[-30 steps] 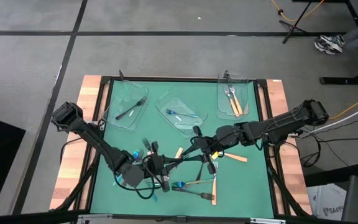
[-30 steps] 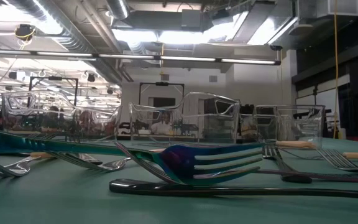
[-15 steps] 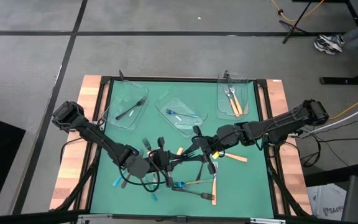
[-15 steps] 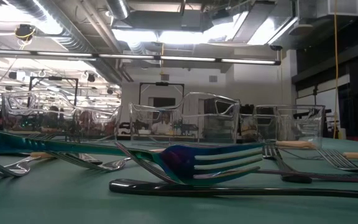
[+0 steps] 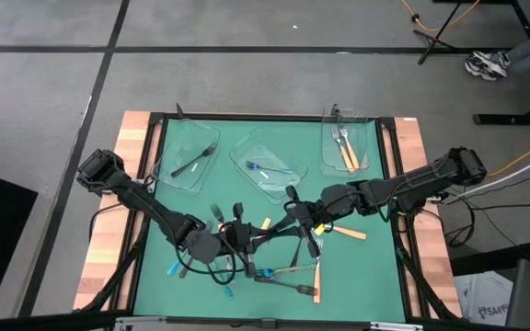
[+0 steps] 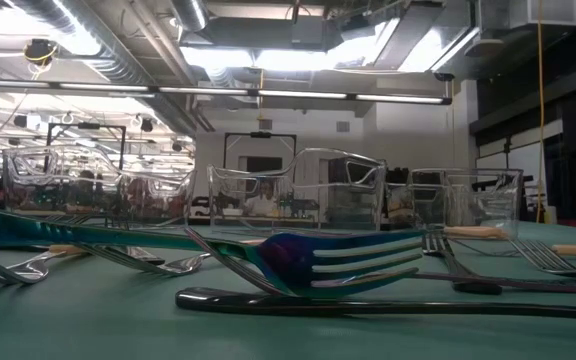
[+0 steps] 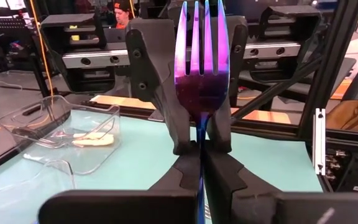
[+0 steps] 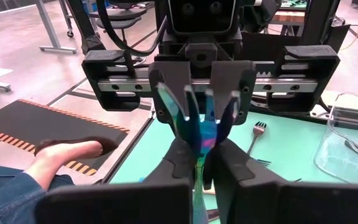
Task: Sort silverware by color (type)
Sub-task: Put the blue fork into the center transparent bin
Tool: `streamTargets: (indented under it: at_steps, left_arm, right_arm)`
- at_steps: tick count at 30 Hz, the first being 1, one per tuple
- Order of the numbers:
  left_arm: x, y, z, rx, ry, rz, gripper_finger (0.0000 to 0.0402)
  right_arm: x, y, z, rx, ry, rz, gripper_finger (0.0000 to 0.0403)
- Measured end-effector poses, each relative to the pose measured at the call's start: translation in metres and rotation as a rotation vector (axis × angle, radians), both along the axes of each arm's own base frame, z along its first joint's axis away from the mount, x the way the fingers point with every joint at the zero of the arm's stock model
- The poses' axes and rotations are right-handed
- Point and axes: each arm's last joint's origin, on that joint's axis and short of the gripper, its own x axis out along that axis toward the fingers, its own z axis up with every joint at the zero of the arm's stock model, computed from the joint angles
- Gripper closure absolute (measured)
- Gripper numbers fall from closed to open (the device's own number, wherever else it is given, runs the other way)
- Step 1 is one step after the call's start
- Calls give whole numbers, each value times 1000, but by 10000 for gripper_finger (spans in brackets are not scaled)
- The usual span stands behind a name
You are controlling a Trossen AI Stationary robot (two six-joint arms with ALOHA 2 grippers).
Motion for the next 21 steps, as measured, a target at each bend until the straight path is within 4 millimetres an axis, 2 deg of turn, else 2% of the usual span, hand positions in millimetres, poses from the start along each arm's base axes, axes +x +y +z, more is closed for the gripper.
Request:
streamTargets:
  at_steps: [8,16,21]
  left_arm:
    - [0,1,-1,4,6,2,375]
    - [0,1,-1,-31,1,7,371]
    - [0,1,-3,-68,3,22,371]
  right_arm:
    - [0,0,0,1,-1,-3,401]
    - [0,-1,0,24,7,-10,401]
    - [2,-9,-1,44,25,-35,401]
